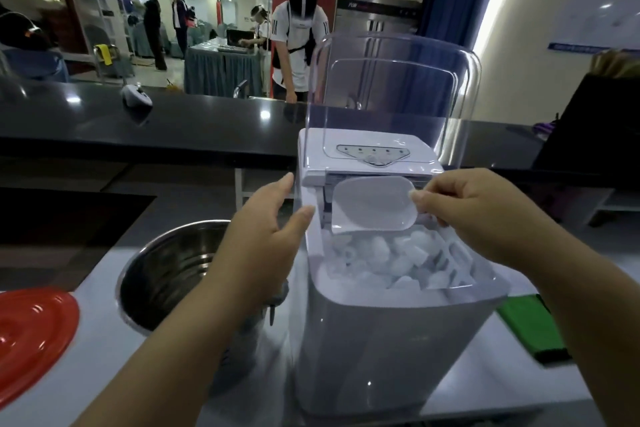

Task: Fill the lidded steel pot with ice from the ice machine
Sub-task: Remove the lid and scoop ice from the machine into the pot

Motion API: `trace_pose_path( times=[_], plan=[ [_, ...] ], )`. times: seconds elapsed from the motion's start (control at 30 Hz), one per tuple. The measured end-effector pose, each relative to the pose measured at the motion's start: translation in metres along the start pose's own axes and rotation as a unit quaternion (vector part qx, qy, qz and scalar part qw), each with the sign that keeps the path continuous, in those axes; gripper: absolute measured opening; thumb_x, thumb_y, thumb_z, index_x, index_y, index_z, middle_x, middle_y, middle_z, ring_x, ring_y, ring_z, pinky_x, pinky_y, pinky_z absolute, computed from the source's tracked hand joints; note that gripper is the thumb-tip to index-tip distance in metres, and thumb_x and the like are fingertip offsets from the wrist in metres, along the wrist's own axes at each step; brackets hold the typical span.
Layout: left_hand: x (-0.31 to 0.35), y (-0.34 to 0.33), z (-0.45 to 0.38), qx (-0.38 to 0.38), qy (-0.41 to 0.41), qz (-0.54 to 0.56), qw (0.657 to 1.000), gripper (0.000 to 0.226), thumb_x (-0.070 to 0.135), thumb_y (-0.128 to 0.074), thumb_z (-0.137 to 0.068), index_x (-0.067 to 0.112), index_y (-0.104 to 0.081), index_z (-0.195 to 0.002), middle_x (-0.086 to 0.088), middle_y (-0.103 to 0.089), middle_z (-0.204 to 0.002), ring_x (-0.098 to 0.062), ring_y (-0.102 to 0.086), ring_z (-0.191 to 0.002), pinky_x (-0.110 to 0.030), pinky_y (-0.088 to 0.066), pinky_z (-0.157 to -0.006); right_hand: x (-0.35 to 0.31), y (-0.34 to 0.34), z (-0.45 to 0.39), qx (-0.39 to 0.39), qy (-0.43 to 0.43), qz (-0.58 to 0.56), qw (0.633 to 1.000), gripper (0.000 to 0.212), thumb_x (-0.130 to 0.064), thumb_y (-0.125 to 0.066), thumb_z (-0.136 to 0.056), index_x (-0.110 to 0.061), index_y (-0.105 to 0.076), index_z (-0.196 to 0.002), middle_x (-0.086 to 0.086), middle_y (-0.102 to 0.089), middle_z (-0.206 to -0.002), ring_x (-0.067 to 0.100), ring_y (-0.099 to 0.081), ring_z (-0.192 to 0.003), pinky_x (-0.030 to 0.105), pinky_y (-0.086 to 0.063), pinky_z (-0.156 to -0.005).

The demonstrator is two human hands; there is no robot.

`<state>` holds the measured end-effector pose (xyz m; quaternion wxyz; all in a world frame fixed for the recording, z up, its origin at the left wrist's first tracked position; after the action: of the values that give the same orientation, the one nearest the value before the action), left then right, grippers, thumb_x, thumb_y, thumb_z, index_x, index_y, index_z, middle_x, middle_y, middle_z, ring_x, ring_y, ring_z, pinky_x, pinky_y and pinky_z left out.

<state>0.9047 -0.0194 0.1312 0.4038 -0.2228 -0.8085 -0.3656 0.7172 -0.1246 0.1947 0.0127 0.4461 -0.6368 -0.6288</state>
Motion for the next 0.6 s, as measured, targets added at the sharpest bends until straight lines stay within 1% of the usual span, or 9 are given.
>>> trace_pose_path(
  times=[0.1,0.13,0.2,0.27,0.33,0.43,0.5,0.53,0.6],
  plan=[
    [0.003,-0.021,-0.007,-0.014,0.006,-0.003,1.000,0.049,0.021,-0.047,-0.096,0.023,-0.034,-0.143,0.036,-0.038,-0.110,0.027,-0.037,-0.098,0.003,-0.025,-0.084,0.014,0.006,-0.003,-0.035,-0.018,0.096,0.995,0.029,-0.034,-0.056,-0.093,-0.021,-0.059,-0.067,-0.003,-0.057,-0.063,0.013,-0.050,-0.060,0.026,-0.037,-0.055],
    [0.002,-0.027,-0.009,-0.020,0.004,-0.014,1.000,0.049,0.020,-0.045,-0.097,0.024,-0.032,-0.144,0.037,-0.038,-0.115,0.028,-0.036,-0.102,0.003,-0.024,-0.087,0.017,0.008,-0.004,-0.043,-0.022,0.123,0.991,0.030,-0.035,-0.055,-0.092,-0.021,-0.059,-0.066,-0.002,-0.057,-0.063,0.013,-0.051,-0.060,0.026,-0.038,-0.055],
    [-0.001,-0.036,-0.013,-0.037,0.002,-0.046,0.998,0.052,0.023,-0.042,-0.098,0.022,-0.025,-0.147,0.021,-0.034,-0.143,0.010,-0.029,-0.129,-0.012,-0.021,-0.106,0.022,0.012,-0.006,-0.055,-0.028,0.170,0.984,0.031,-0.034,-0.054,-0.092,-0.020,-0.057,-0.064,-0.001,-0.058,-0.064,0.013,-0.051,-0.060,0.026,-0.037,-0.054],
    [-0.005,-0.039,-0.017,-0.033,0.004,-0.065,0.997,0.052,0.022,-0.041,-0.098,0.022,-0.025,-0.148,0.010,-0.031,-0.151,-0.005,-0.026,-0.138,-0.022,-0.020,-0.110,0.024,0.014,-0.011,-0.064,-0.029,0.210,0.975,0.030,-0.033,-0.053,-0.092,-0.020,-0.057,-0.065,0.001,-0.059,-0.067,0.013,-0.051,-0.060,0.025,-0.035,-0.051],
    [-0.007,-0.040,-0.020,-0.024,-0.001,-0.067,0.997,0.050,0.020,-0.041,-0.098,0.025,-0.029,-0.146,0.009,-0.037,-0.147,-0.008,-0.032,-0.135,-0.026,-0.027,-0.109,0.023,0.013,-0.016,-0.086,-0.028,0.245,0.965,0.028,-0.035,-0.052,-0.092,-0.020,-0.058,-0.069,0.002,-0.062,-0.072,0.013,-0.053,-0.062,0.023,-0.035,-0.050],
    [-0.011,-0.041,-0.022,-0.019,0.016,-0.088,0.996,0.054,0.021,-0.041,-0.098,0.023,-0.023,-0.148,0.009,-0.030,-0.151,-0.008,-0.026,-0.138,-0.029,-0.023,-0.113,0.017,0.007,-0.027,-0.118,-0.016,0.291,0.949,0.029,-0.038,-0.050,-0.092,-0.021,-0.058,-0.071,0.000,-0.061,-0.071,0.013,-0.055,-0.064,0.022,-0.041,-0.051],
    [-0.014,-0.041,-0.024,-0.020,0.024,-0.092,0.995,0.055,0.022,-0.041,-0.097,0.024,-0.021,-0.149,0.008,-0.028,-0.152,-0.010,-0.026,-0.139,-0.036,-0.025,-0.114,0.011,0.003,-0.036,-0.109,0.010,0.324,0.940,0.030,-0.042,-0.048,-0.092,-0.018,-0.062,-0.078,0.001,-0.062,-0.073,0.016,-0.060,-0.070,0.029,-0.053,-0.062],
    [-0.015,-0.042,-0.025,-0.023,0.025,-0.090,0.995,0.056,0.022,-0.041,-0.097,0.024,-0.020,-0.149,0.008,-0.028,-0.152,-0.010,-0.026,-0.139,-0.039,-0.027,-0.114,0.007,0.000,-0.039,-0.101,0.027,0.337,0.936,0.031,-0.043,-0.048,-0.092,-0.017,-0.063,-0.082,0.001,-0.062,-0.074,0.017,-0.061,-0.072,0.034,-0.056,-0.069],
    [-0.016,-0.042,-0.027,-0.027,0.032,-0.085,0.996,0.057,0.023,-0.041,-0.097,0.024,-0.018,-0.149,0.010,-0.025,-0.153,-0.009,-0.025,-0.139,-0.040,-0.027,-0.114,-0.001,-0.004,-0.045,-0.090,0.055,0.353,0.930,0.031,-0.043,-0.048,-0.092,-0.017,-0.062,-0.083,0.000,-0.061,-0.073,0.018,-0.060,-0.072,0.037,-0.056,-0.072]
  ],
)
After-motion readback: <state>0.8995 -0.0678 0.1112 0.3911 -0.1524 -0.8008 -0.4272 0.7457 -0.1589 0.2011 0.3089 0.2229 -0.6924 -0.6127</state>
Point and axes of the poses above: each hand's wrist, its own z-axis away from the middle knuckle, its own y-axis out of the back of the hand, x = y × z, the point moved 5 cm from there along -z, towards the middle knuckle
